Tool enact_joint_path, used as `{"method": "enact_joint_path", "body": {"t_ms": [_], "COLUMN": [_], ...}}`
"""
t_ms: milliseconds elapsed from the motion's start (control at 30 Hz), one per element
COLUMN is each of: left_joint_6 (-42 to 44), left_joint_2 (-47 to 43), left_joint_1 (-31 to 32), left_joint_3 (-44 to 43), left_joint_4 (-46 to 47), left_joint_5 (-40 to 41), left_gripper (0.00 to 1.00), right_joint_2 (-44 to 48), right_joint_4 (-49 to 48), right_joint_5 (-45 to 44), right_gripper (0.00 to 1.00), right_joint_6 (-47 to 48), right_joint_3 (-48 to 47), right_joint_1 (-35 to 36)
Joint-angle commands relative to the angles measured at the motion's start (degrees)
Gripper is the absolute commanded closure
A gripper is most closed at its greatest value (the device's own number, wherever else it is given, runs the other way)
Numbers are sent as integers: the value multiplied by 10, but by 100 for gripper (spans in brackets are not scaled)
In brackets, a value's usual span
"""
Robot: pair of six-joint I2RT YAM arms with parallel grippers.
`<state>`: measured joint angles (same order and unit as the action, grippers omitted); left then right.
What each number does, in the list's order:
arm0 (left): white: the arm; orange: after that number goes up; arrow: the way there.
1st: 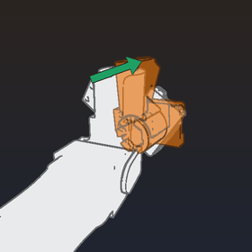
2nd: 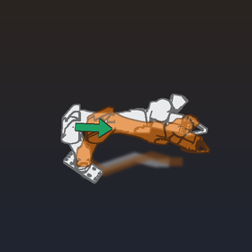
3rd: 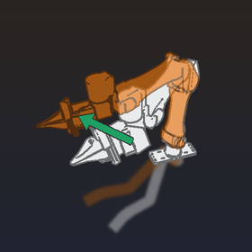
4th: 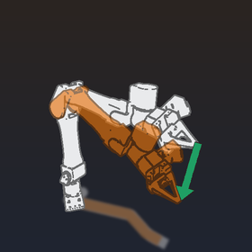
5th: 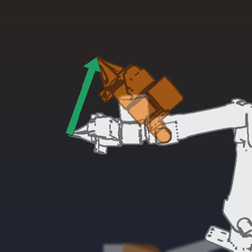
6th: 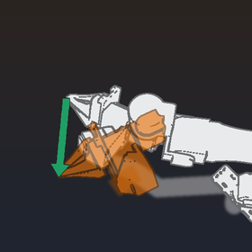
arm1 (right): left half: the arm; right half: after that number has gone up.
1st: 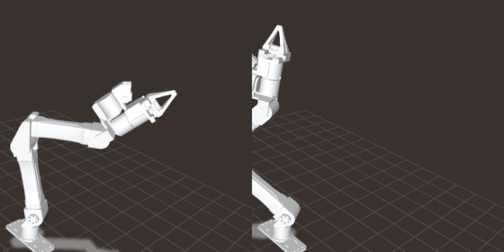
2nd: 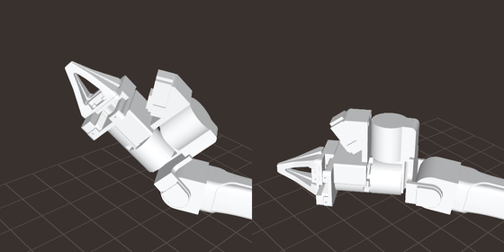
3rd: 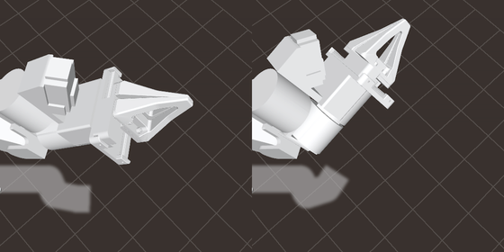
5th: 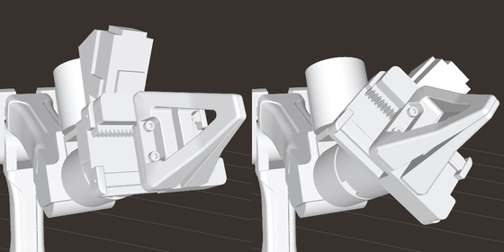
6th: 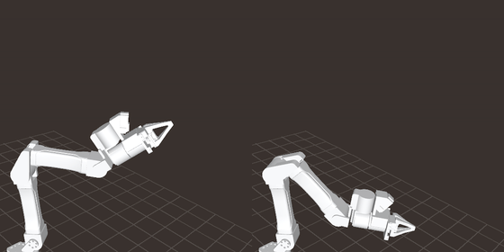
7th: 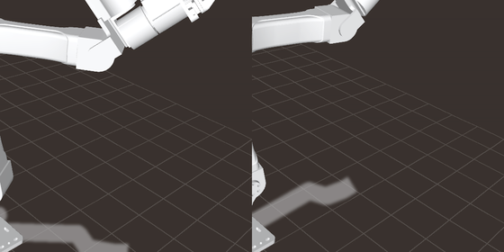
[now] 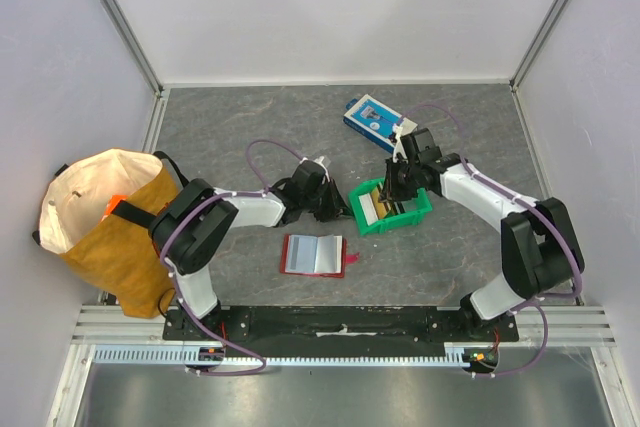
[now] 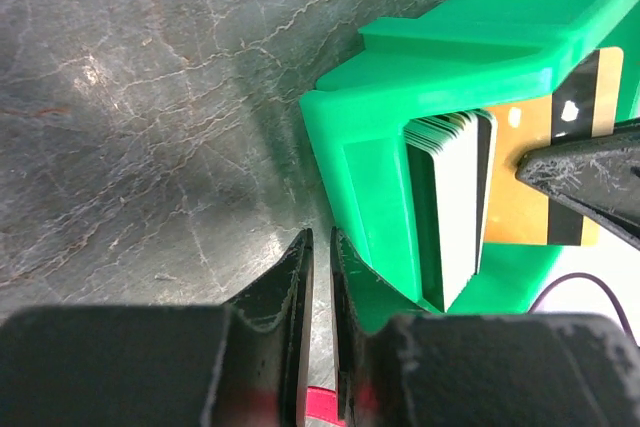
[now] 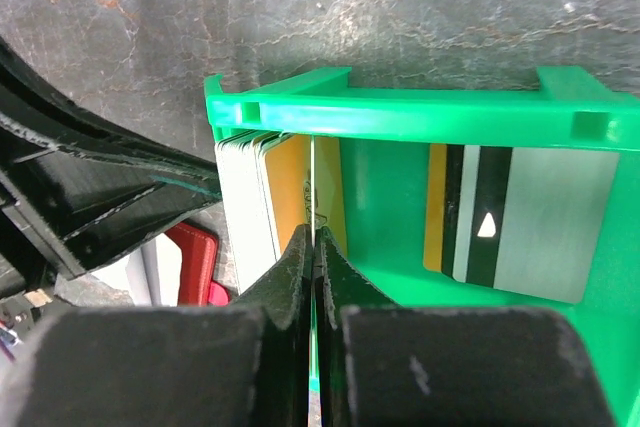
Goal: Put the credit cards into the card holder
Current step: Pick up the credit card from the storage box.
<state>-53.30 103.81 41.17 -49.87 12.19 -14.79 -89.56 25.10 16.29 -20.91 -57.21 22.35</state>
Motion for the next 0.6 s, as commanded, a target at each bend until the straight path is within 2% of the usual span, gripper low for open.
{"method": "enact_joint_path", "body": {"t_ms": [0, 233, 400, 567], "left_joint_6": [26, 59, 91, 110], "left_joint_2": [-45, -96, -165, -253], "left_joint_1": [0, 0, 0, -1], "left_joint_3": [-5, 3, 18, 59], "left_joint_4": [-7, -61, -111, -188], "left_joint_5": [27, 80, 128, 192], "left_gripper": [83, 73, 66, 55], "right_joint_2": [38, 104, 164, 229], "right_joint_4": [4, 12, 10, -30], "right_joint_5": [-58, -101, -86, -123], "right_gripper": [100, 100, 100, 100], "right_joint_6": [12, 22, -3, -80], "right_joint_3": [-30, -32, -16, 31], "right_joint_1": [1, 2, 5, 65]}}
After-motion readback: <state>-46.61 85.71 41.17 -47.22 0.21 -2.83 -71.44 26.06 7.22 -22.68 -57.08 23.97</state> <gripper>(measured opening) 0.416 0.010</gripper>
